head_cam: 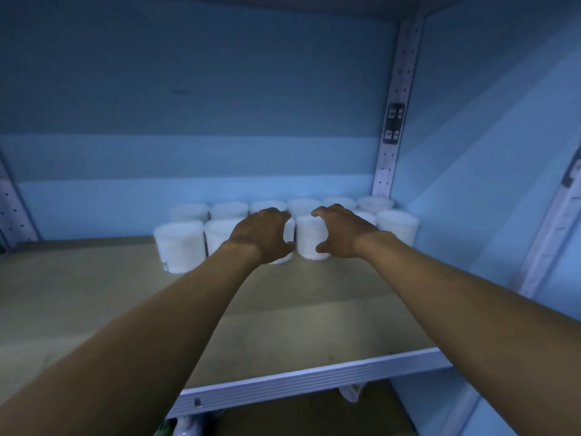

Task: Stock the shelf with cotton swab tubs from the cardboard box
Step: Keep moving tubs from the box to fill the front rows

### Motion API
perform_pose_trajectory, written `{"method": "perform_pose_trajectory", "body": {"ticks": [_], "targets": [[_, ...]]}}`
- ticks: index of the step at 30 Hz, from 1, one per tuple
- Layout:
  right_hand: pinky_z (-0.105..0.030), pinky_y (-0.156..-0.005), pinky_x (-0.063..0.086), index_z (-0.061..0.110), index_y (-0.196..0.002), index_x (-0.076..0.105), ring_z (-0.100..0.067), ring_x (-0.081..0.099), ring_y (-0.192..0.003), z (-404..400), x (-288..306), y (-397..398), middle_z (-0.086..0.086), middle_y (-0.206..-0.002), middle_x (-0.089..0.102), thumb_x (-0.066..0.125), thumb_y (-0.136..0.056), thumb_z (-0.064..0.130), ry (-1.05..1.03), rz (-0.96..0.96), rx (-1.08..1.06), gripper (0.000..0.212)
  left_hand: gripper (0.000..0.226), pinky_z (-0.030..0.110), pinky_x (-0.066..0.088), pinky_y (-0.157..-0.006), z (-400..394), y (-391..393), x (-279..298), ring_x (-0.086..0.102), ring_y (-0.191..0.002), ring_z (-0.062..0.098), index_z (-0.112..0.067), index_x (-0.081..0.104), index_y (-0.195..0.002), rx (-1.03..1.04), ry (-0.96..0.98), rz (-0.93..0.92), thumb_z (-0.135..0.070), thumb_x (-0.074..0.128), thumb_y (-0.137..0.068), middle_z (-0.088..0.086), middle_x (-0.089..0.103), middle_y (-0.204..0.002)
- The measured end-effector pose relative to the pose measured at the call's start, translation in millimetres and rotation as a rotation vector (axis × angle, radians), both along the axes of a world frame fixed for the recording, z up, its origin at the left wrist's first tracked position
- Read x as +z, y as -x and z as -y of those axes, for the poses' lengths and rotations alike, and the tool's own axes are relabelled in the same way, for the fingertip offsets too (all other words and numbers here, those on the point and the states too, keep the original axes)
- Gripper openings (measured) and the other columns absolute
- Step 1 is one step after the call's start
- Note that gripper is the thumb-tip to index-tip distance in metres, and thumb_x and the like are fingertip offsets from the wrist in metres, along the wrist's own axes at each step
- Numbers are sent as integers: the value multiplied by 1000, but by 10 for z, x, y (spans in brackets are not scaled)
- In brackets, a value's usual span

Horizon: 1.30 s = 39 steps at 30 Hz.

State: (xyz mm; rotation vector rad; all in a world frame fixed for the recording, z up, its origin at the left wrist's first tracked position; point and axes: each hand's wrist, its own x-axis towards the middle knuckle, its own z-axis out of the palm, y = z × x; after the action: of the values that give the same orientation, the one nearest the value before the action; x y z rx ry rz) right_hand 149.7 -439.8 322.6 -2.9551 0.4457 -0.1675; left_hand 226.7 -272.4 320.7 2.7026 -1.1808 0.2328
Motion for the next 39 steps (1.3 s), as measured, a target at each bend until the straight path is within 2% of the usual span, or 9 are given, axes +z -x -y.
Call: {"method": "perform_pose_trajectory", "body": {"ticks": [2,5,7,9,13,15,20,30,39], "targets": [[-40,-92,49,25,-142,42,-26,54,-121,168,-7,61,-4,-141,45,73,-76,33,-1,-13,-42,72,57,38,45,-101,179,75,-2,50,-129,24,-20,50,-139,-32,-6,-6,-44,61,-89,4,52,-142],[-35,-75,48,26,-106,51,-28,61,-102,475,-30,102,-8,-120,59,61,-71,39,32,-45,-104,39,54,37,45,-101,444,173,13,51,-128,24,-22,52,-137,-66,-27,-30,-45,60,-88,2,53,-139],[-36,-79,48,21,-119,53,-29,59,-109,584,1,196,-6,-124,55,66,-75,35,82,-105,-114,48,30,37,53,-82,623,196,-5,63,-106,25,-25,61,-103,-81,-27,-25,-44,55,-80,0,65,-112],[-40,-93,50,24,-144,41,-28,54,-121,759,6,252,-3,-138,47,75,-71,33,81,-65,-159,81,20,32,50,-69,793,165,-60,64,-91,25,-24,51,-84,-84,-15,-44,-42,56,-77,2,65,-98],[-46,-91,53,35,-133,43,-31,55,-122,1343,-202,117,-2,-131,47,71,-45,56,64,-28,-195,95,61,39,44,-101,1001,245,-101,50,-128,27,-14,51,-135,-138,-13,-35,-45,65,-85,8,51,-141],[-46,-96,50,26,-141,40,-32,52,-124,1284,-142,213,-9,-136,45,76,-56,51,79,-38,-202,95,72,41,39,-109,1115,244,-128,44,-134,27,-13,41,-146,-158,-16,-53,-45,66,-87,9,44,-149],[-47,-101,47,18,-149,32,-34,46,-129,1311,-97,231,-14,-141,41,76,-79,41,67,6,-263,86,73,40,42,-105,1379,193,-135,49,-129,25,-16,43,-143,-199,15,-46,-44,71,-82,5,47,-146],[-41,-95,49,16,-147,35,-32,49,-127,1559,-237,85,-14,-141,43,76,-78,43,71,-21,-244,85,48,32,42,-102,1658,217,-52,53,-127,28,-8,55,-135,-273,-30,-30,-30,62,-93,14,55,-140],[-32,-81,45,16,-147,37,-29,54,-121,1586,-202,85,-12,-139,46,72,-84,43,99,-79,-234,77,76,42,48,-101,1826,95,-84,55,-122,29,-13,47,-140,-234,-167,40,-42,77,-77,10,53,-138]]}}
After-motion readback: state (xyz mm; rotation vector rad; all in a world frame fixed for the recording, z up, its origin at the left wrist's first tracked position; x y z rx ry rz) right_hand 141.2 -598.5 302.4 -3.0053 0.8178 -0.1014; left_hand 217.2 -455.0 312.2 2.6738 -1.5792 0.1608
